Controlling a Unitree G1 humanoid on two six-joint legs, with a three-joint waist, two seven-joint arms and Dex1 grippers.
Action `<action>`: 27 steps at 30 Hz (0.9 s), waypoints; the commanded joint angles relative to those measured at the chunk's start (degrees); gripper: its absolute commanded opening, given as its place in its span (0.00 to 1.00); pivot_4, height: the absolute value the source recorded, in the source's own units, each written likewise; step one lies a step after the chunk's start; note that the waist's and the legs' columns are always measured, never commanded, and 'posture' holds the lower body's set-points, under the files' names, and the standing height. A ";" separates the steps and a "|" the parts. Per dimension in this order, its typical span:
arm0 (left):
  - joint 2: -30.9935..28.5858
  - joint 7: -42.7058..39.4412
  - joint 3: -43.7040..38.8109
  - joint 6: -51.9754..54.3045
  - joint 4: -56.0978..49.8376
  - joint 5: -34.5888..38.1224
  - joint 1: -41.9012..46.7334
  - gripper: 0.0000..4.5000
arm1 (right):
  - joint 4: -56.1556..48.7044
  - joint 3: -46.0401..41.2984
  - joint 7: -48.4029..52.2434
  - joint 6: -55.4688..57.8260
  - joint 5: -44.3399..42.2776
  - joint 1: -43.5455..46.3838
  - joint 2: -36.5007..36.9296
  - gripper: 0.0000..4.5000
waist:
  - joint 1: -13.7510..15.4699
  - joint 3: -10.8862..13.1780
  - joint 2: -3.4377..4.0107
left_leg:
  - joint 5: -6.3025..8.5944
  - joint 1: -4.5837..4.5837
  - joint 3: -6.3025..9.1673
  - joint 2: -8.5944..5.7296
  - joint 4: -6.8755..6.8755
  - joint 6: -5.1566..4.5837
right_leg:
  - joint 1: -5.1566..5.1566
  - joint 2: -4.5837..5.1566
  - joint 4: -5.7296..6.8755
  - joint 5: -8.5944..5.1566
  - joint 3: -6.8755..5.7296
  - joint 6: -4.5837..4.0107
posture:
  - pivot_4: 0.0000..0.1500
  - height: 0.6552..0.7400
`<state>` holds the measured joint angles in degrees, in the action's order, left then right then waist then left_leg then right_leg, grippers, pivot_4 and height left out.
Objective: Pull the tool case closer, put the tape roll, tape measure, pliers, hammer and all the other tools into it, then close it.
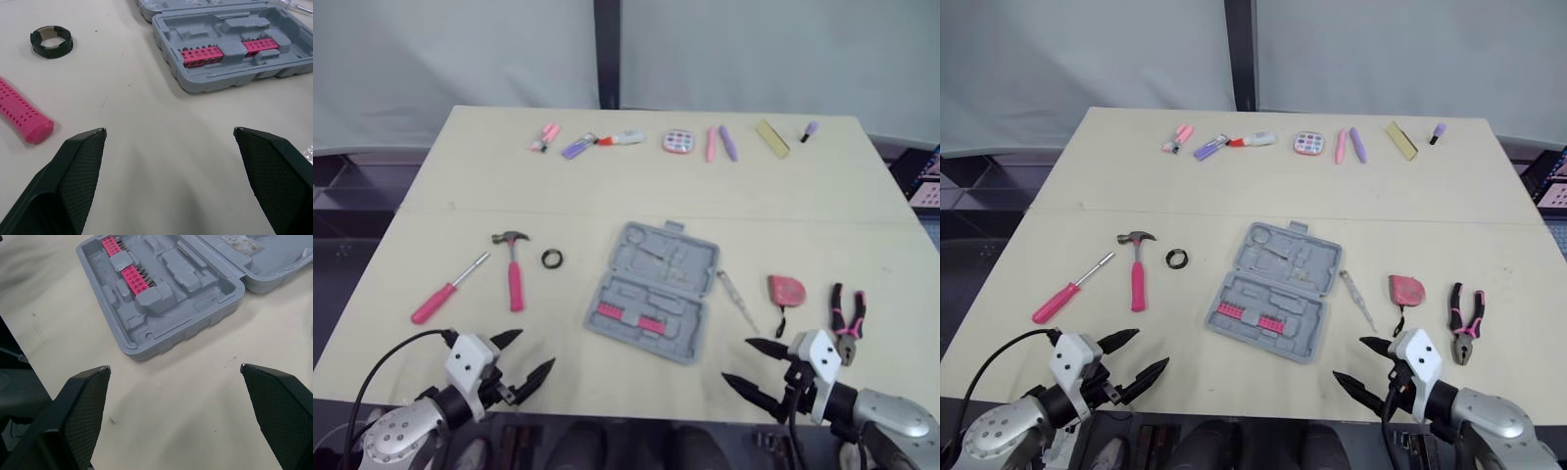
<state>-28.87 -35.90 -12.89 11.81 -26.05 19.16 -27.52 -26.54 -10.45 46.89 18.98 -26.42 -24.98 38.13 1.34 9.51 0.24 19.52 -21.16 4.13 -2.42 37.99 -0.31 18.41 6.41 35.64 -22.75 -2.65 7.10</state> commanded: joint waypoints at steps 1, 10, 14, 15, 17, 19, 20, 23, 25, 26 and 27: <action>0.22 -0.21 0.00 -1.11 -0.14 -0.14 0.06 0.99 | -0.95 -1.48 0.73 -0.81 -0.51 -0.25 0.27 1.00 | 0.00 0.00 0.00 | 0.00 0.00 0.00 0.00 0.00 0.00 | 0.00 0.00 0.00 0.00 0.00 0.00 | 1.00 1.00; 1.13 -0.31 0.77 -1.29 -0.31 -0.03 -0.01 0.99 | -1.00 -1.31 0.83 -0.70 -0.66 0.12 0.27 1.00 | 0.00 0.00 0.00 | 0.00 0.00 0.00 0.00 0.00 0.00 | 0.00 -0.01 0.00 0.00 0.00 0.00 | 1.00 1.00; 1.02 -0.36 0.64 -1.27 -0.12 0.10 0.38 0.99 | -1.03 -1.22 0.73 -0.48 -0.72 0.39 0.27 1.00 | 0.00 0.00 0.00 | 0.00 0.00 0.00 0.00 0.00 0.00 | 0.00 -0.02 0.01 0.00 0.00 0.00 | 1.00 1.00; 0.99 -0.35 0.61 -1.23 -0.11 0.13 0.48 0.99 | -1.03 -1.22 0.70 -0.46 -0.72 0.42 0.25 1.00 | 0.00 0.00 0.00 | 0.00 0.00 0.00 0.00 0.00 0.00 | 0.00 -0.02 0.00 0.00 0.00 0.00 | 1.00 1.00; 0.98 -0.31 0.59 -1.08 -0.29 0.24 0.71 0.99 | -1.05 -1.20 0.66 -0.43 -0.73 0.44 0.19 1.00 | 0.00 0.00 0.00 | 0.00 0.00 0.00 0.00 0.00 0.00 | 0.00 -0.02 0.01 0.00 -0.01 0.00 | 1.00 1.00; 1.03 -0.08 0.55 -0.67 -0.54 0.39 1.02 0.99 | -1.07 -1.13 0.59 -0.43 -0.72 0.48 0.12 1.00 | 0.00 0.00 0.00 | 0.00 0.00 0.00 0.00 0.00 0.00 | 0.00 -0.01 0.01 0.00 -0.01 0.00 | 1.00 1.00; 1.05 0.01 0.53 -0.47 -0.63 0.46 1.14 0.99 | -1.08 -1.10 0.56 -0.43 -0.72 0.51 0.09 1.00 | 0.00 0.00 0.00 | 0.00 0.00 0.00 -0.01 0.00 0.00 | 0.00 -0.01 0.01 0.00 -0.01 0.00 | 1.00 1.00; 1.05 0.57 0.36 1.04 -1.50 1.17 2.16 0.99 | -1.05 -1.00 0.56 -0.41 -0.77 0.58 0.01 1.00 | 0.00 0.00 0.00 | 0.00 0.00 0.00 0.00 0.00 0.00 | 0.00 -0.02 0.01 0.00 0.00 0.00 | 1.00 1.00; -0.44 0.90 -0.59 7.80 -2.61 5.25 4.85 0.99 | -1.06 -1.01 0.37 -0.32 -0.80 0.91 -0.07 1.00 | 0.01 0.00 0.00 | 0.00 0.00 0.00 0.00 0.00 0.00 | 0.00 -0.02 0.02 0.00 0.00 0.00 | 1.00 1.00; -1.32 1.14 -1.31 12.23 -3.20 8.14 6.56 0.99 | -1.08 -1.04 0.27 -0.24 -0.83 1.08 -0.11 1.00 | 0.09 0.00 0.00 | 0.00 0.01 0.00 -0.01 0.00 0.00 | 0.00 -0.02 0.03 0.00 0.00 0.00 | 1.00 1.00; -2.33 1.62 -2.00 16.71 -3.44 10.70 8.59 0.99 | -1.15 -1.07 0.24 -0.09 -0.96 1.22 -0.12 1.00 | 0.14 0.00 0.00 | 0.00 -0.01 0.03 -0.01 0.01 0.00 | 0.00 -0.01 0.06 0.00 0.00 0.00 | 1.00 1.00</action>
<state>-30.19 -34.94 -12.86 23.74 -26.64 25.82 -20.24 -26.54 -10.46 46.90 19.06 -26.47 -23.75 38.11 1.47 9.51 0.24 19.52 -21.16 4.20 -2.43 38.03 -0.31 18.41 6.41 35.77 -22.75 -2.62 7.10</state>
